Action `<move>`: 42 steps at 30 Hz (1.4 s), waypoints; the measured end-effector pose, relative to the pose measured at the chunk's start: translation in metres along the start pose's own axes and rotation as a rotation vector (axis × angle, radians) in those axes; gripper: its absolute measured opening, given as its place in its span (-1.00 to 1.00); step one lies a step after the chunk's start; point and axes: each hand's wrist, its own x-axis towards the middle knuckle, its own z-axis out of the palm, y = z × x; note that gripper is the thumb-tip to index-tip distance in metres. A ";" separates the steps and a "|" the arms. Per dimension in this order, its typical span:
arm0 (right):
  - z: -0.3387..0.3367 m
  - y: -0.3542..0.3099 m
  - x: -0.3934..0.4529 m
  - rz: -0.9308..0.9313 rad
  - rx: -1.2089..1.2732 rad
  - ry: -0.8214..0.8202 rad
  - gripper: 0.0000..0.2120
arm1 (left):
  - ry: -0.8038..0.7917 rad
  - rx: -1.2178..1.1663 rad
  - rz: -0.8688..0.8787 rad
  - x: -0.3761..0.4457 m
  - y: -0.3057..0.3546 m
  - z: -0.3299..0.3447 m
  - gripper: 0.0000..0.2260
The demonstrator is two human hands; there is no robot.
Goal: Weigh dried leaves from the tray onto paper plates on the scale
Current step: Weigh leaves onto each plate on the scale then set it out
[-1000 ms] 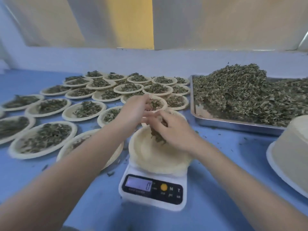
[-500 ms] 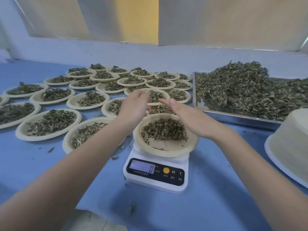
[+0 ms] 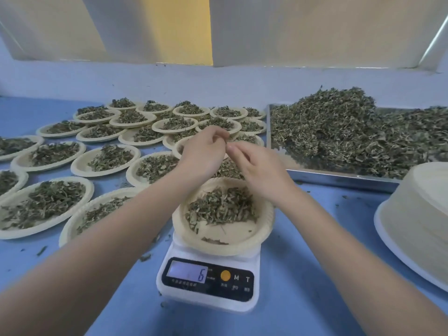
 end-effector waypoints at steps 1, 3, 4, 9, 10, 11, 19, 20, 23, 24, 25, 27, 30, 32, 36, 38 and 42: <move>-0.004 0.004 0.004 0.013 0.000 0.010 -0.68 | -0.013 0.019 0.012 0.007 0.003 0.004 -0.73; -0.016 0.016 0.011 0.075 0.022 0.012 -0.83 | -0.042 0.057 0.049 0.021 0.009 0.014 -0.73; -0.023 0.024 0.015 0.113 0.021 0.013 -0.82 | -0.064 0.073 0.070 0.030 0.013 0.021 -0.73; -0.061 0.072 0.026 0.308 -0.141 0.024 -0.75 | -0.288 0.240 0.158 0.062 0.037 0.065 -0.75; -0.068 0.083 0.028 0.360 -0.207 0.019 -0.73 | -0.342 0.276 0.182 0.066 0.041 0.075 -0.73; -0.075 0.095 0.029 0.422 -0.290 0.003 -0.70 | -0.389 0.308 0.205 0.069 0.044 0.086 -0.70; -0.103 0.188 0.045 1.202 -0.513 0.023 -0.35 | -0.752 0.689 0.292 0.093 0.055 0.168 -0.57; -0.107 0.197 0.045 1.270 -0.512 0.033 -0.33 | -0.786 0.741 0.291 0.096 0.053 0.175 -0.58; -0.118 0.221 0.044 1.399 -0.488 0.070 -0.30 | -0.847 0.795 0.261 0.104 0.046 0.185 -0.60; -0.119 0.227 0.044 1.431 -0.482 0.059 -0.30 | -0.846 0.792 0.248 0.106 0.043 0.187 -0.61; -0.117 0.231 0.047 1.432 -0.479 0.015 -0.32 | -0.834 0.777 0.236 0.108 0.040 0.188 -0.61; -0.108 0.232 0.054 1.297 -0.475 -0.144 -0.46 | -0.784 0.698 0.212 0.110 0.034 0.187 -0.60; -0.103 0.220 0.064 1.068 -0.450 -0.153 -0.58 | -0.665 0.543 0.209 0.114 0.030 0.183 -0.54; -0.107 0.217 0.065 1.056 -0.438 -0.117 -0.46 | -0.610 0.467 0.217 0.118 0.029 0.179 -0.49; -0.096 0.213 0.060 0.975 -0.497 -0.480 -0.39 | -0.524 0.407 0.211 0.125 0.029 0.171 -0.49; -0.084 0.207 0.059 0.880 -0.415 -0.502 -0.37 | -0.484 0.373 0.186 0.129 0.026 0.167 -0.51; -0.063 0.190 0.061 0.805 -0.482 -0.546 -0.30 | -0.407 0.263 0.111 0.131 0.023 0.157 -0.57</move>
